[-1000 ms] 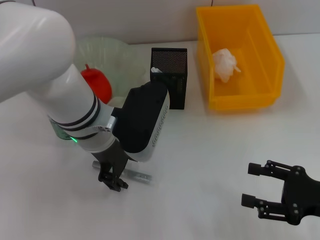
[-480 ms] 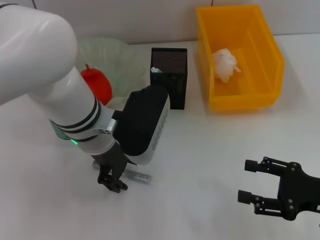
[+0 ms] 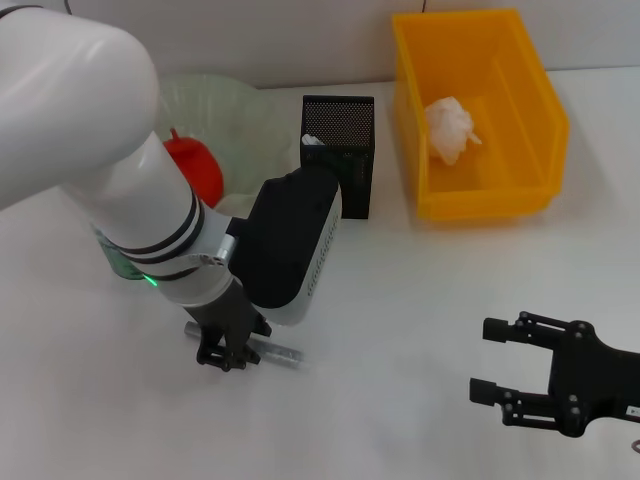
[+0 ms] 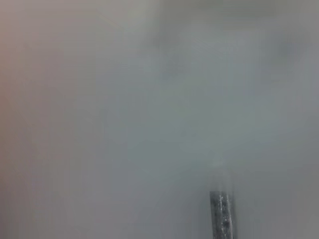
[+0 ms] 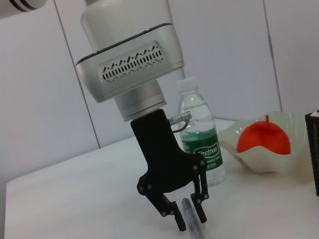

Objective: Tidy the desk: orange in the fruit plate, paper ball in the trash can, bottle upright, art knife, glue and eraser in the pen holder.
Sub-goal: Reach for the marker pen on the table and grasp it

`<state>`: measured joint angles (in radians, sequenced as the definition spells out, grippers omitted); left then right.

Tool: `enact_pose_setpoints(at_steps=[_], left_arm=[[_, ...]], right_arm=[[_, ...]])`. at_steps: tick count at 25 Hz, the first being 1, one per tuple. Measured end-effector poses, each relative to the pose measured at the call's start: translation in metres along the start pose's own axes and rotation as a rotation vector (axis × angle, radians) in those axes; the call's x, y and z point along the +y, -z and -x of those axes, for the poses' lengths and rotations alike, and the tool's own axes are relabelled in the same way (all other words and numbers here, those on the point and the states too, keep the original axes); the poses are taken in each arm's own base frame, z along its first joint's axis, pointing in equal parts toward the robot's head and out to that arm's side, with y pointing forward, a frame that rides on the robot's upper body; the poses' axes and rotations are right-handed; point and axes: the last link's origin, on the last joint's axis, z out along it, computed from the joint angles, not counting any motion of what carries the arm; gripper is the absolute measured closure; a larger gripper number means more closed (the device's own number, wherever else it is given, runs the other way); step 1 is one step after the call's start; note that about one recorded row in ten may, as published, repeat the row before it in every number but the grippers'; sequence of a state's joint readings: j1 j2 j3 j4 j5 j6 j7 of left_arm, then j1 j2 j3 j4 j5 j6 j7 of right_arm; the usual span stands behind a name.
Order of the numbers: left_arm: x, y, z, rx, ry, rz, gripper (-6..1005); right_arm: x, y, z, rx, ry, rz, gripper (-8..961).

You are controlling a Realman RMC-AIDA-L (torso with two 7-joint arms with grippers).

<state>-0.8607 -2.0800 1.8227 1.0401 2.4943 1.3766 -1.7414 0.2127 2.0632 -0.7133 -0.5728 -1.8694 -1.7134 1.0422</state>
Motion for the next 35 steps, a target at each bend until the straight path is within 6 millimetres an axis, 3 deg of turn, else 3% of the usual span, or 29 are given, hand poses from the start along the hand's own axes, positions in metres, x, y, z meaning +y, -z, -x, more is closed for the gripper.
enact_pose_setpoints(at_steps=[2, 35], left_arm=[[0.0, -0.001, 0.001, -0.003, 0.005, 0.002, 694], [0.003, -0.01, 0.007, -0.021, -0.041, -0.01, 843]], right_arm=[[-0.001, -0.001, 0.001, 0.0, 0.003, 0.004, 183], [0.0, -0.012, 0.001, 0.001, -0.007, 0.021, 189]])
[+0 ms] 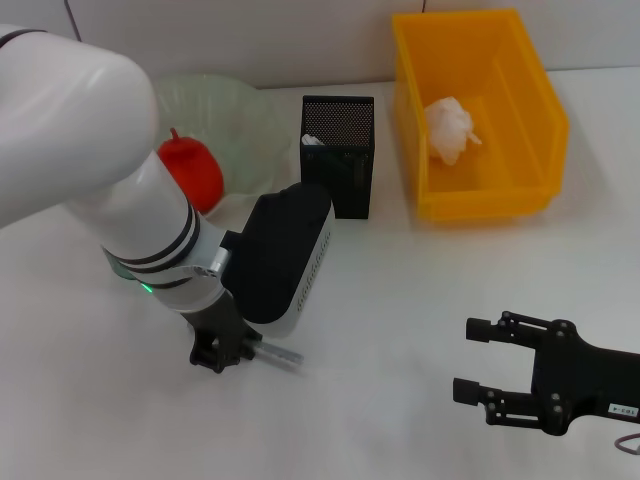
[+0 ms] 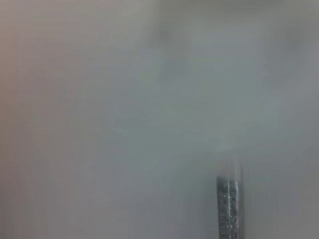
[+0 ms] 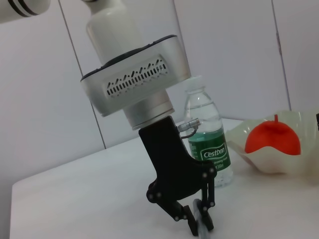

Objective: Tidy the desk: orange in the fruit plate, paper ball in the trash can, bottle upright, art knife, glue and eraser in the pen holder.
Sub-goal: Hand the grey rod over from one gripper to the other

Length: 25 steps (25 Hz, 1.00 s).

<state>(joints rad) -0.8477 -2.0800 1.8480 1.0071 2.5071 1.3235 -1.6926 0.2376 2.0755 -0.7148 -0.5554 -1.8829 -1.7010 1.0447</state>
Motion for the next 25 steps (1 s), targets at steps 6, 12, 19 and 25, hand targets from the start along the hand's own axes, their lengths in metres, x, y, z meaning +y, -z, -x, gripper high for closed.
enact_pose_setpoints(at_steps=[6, 12, 19, 25], left_arm=[[0.002, 0.001, -0.005, 0.04, 0.005, 0.009, 848], [0.003, 0.006, -0.012, 0.11, 0.023, 0.005, 850], [-0.008, 0.042, -0.007, 0.27, 0.093, -0.094, 853], [-0.019, 0.077, 0.004, 0.423, 0.168, -0.261, 855]], right_arm=[[0.0, 0.0, 0.0, -0.001, 0.0, -0.001, 190], [0.0, 0.003, -0.001, -0.014, -0.007, -0.022, 191], [-0.008, 0.025, -0.002, -0.098, -0.042, -0.173, 192], [-0.008, 0.041, -0.005, -0.127, -0.058, -0.24, 193]])
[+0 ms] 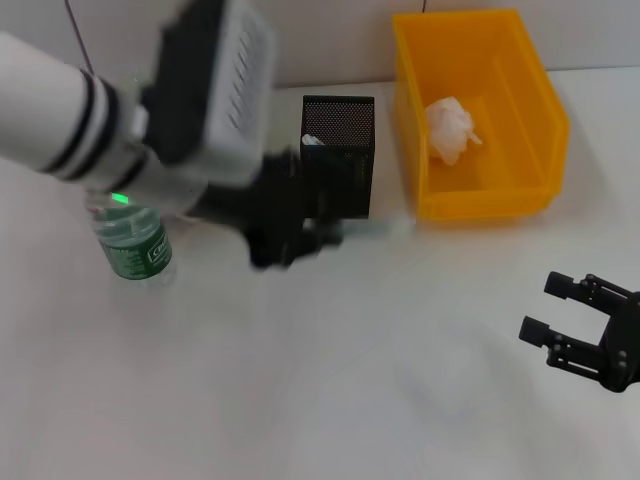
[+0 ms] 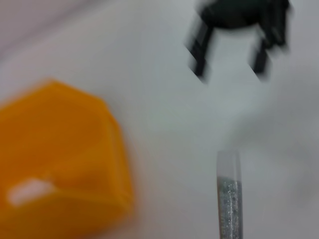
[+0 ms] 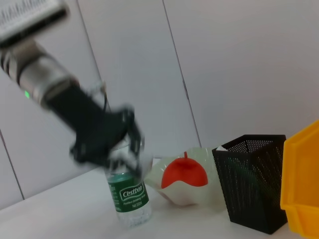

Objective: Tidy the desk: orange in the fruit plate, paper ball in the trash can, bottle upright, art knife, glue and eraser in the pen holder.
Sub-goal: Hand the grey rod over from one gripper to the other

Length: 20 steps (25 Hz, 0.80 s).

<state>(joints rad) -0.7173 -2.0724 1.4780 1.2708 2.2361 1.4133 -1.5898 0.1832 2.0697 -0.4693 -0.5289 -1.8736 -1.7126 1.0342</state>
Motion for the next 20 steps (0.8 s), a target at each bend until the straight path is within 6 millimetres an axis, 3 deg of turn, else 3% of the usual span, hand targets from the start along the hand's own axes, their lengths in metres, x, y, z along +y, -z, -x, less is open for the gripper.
enact_pose_setpoints(at_steps=[2, 7, 10, 12, 16, 18, 20], left_arm=[[-0.013, 0.023, -0.015, 0.241, 0.049, -0.138, 855], [-0.031, 0.037, -0.017, 0.487, 0.147, -0.354, 855], [-0.039, 0.035, -0.009, 0.61, 0.239, -0.454, 854], [-0.043, 0.027, 0.0, 0.781, 0.342, -0.532, 854], [-0.044, 0.019, 0.004, 0.807, 0.364, -0.551, 854], [-0.047, -0.003, 0.012, 0.823, 0.435, -0.567, 854], [-0.047, -0.01, 0.015, 0.816, 0.461, -0.566, 854]], right_arm=[[0.001, -0.003, 0.0, 0.004, 0.003, 0.009, 194], [0.001, -0.007, 0.001, 0.004, 0.004, 0.022, 195], [0.001, -0.009, 0.002, 0.004, 0.007, 0.027, 195], [0.0, -0.01, 0.003, 0.003, 0.01, 0.03, 196], [-0.001, -0.013, 0.004, 0.005, 0.016, 0.035, 196], [-0.002, -0.015, 0.005, 0.01, 0.02, 0.041, 197], [-0.002, -0.017, 0.005, 0.013, 0.022, 0.045, 197]])
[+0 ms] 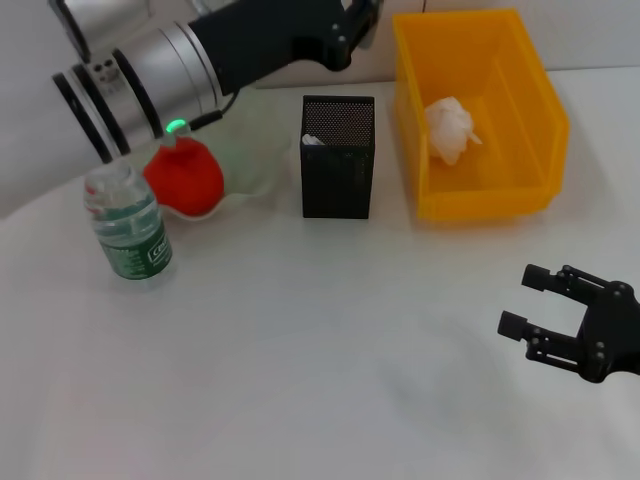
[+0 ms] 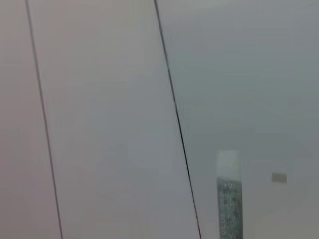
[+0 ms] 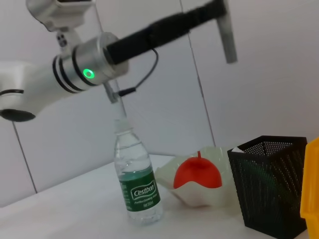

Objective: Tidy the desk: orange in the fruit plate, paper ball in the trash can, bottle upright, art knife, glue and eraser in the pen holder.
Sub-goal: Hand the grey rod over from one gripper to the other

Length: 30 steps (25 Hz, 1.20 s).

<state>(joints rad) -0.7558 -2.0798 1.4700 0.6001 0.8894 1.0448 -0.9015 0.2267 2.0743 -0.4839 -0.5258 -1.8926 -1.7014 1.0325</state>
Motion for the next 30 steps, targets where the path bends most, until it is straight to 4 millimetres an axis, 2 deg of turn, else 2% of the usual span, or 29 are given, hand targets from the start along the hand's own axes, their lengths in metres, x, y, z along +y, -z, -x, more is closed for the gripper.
enact_pose_setpoints(at_steps=[2, 7, 20, 23, 26, 30], left_arm=[[0.003, -0.002, 0.012, -0.015, -0.002, -0.024, 855], [0.009, -0.003, 0.025, -0.053, -0.023, -0.049, 855], [0.016, 0.002, 0.041, -0.094, -0.034, -0.068, 859], [0.015, 0.004, 0.041, -0.084, 0.021, -0.083, 859], [0.017, 0.008, 0.043, -0.077, 0.074, -0.084, 859], [0.03, 0.015, 0.048, -0.073, 0.086, -0.041, 859]], right_arm=[[-0.001, -0.002, 0.001, 0.001, 0.004, 0.004, 197], [-0.001, -0.005, 0.002, 0.006, 0.008, 0.014, 198], [-0.003, -0.017, 0.004, 0.013, 0.009, 0.034, 201], [-0.004, -0.008, 0.015, -0.106, 0.02, -0.009, 201], [-0.004, 0.01, 0.034, -0.327, 0.059, -0.101, 202], [-0.002, 0.02, 0.051, -0.483, 0.096, -0.124, 203]])
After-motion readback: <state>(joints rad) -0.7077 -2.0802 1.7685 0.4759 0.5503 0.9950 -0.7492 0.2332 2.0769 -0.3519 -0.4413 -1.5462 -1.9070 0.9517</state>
